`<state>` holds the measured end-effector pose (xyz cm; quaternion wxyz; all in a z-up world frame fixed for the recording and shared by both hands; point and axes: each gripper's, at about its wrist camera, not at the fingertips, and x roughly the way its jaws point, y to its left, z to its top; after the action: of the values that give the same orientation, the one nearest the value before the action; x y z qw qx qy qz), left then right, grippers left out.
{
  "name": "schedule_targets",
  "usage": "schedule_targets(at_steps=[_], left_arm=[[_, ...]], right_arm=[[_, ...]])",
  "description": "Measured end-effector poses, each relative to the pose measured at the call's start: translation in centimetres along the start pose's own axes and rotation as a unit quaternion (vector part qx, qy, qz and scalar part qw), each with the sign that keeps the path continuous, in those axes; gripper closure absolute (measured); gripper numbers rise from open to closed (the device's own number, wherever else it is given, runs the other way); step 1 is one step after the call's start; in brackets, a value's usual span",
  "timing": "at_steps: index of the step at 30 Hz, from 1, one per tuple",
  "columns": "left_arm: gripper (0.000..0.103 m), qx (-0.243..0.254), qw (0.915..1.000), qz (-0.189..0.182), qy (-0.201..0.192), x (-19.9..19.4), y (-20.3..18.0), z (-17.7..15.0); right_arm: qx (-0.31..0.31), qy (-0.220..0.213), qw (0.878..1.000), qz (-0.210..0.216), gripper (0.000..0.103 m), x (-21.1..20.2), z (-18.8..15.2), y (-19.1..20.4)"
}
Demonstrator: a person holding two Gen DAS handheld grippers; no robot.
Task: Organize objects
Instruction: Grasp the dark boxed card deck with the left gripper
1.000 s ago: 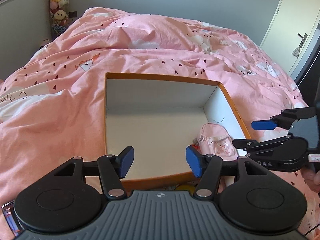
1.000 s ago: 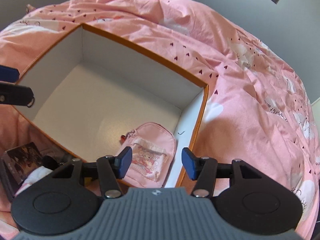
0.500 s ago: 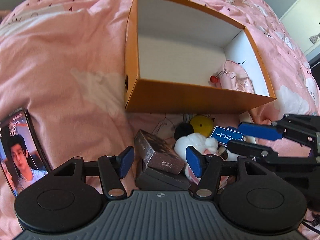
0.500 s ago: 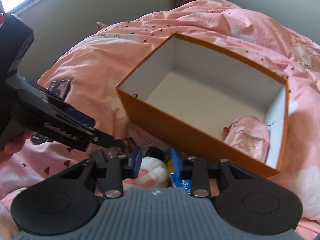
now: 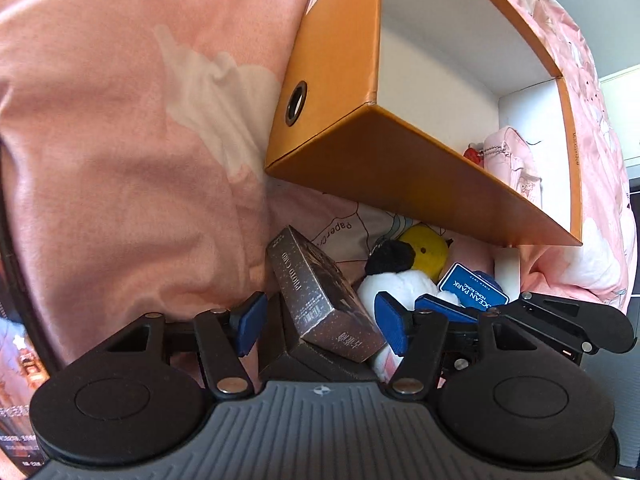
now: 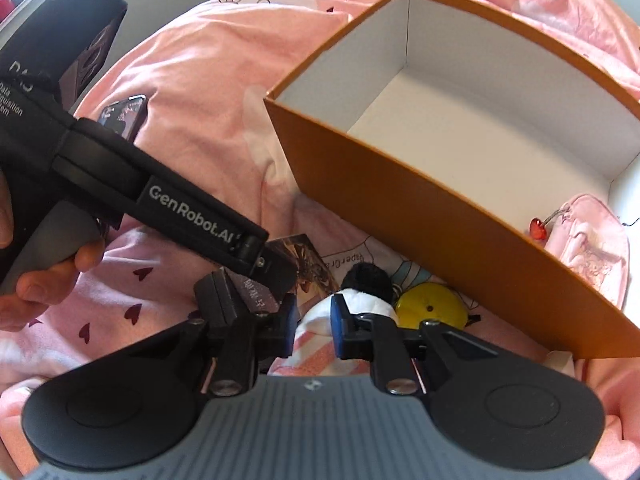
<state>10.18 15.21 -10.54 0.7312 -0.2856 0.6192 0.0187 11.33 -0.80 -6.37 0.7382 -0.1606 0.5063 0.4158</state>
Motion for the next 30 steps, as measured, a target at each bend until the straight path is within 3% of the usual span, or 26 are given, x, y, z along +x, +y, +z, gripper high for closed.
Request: schedule_targets(at_steps=[5, 9, 15, 22, 30], left_arm=[[0.035, 0.005, 0.9998, 0.001, 0.019, 1.3, -0.4, 0.4], [0.049, 0.015, 0.9997, 0.016, 0.013, 1.5, -1.0, 0.4], [0.062, 0.035, 0.9991, 0.023, -0.003, 1.0, -2.2, 0.3], [0.067, 0.053, 0.9978, 0.038, -0.013, 1.3, -3.6, 0.4], [0.076, 0.126, 0.9872, 0.069, -0.069, -0.4, -5.6, -1.8]], right_arm=[[0.004, 0.008, 1.000, 0.001, 0.084, 0.5, 0.1, -0.4], [0.010, 0.010, 1.000, 0.002, 0.084, 0.8, 0.2, -0.8], [0.017, 0.010, 1.000, 0.001, 0.083, 0.7, 0.1, -1.6], [0.025, 0.011, 1.000, -0.002, 0.082, 0.6, -0.2, -2.4], [0.017, 0.000, 1.000, 0.001, 0.082, -0.2, -0.4, -2.2]])
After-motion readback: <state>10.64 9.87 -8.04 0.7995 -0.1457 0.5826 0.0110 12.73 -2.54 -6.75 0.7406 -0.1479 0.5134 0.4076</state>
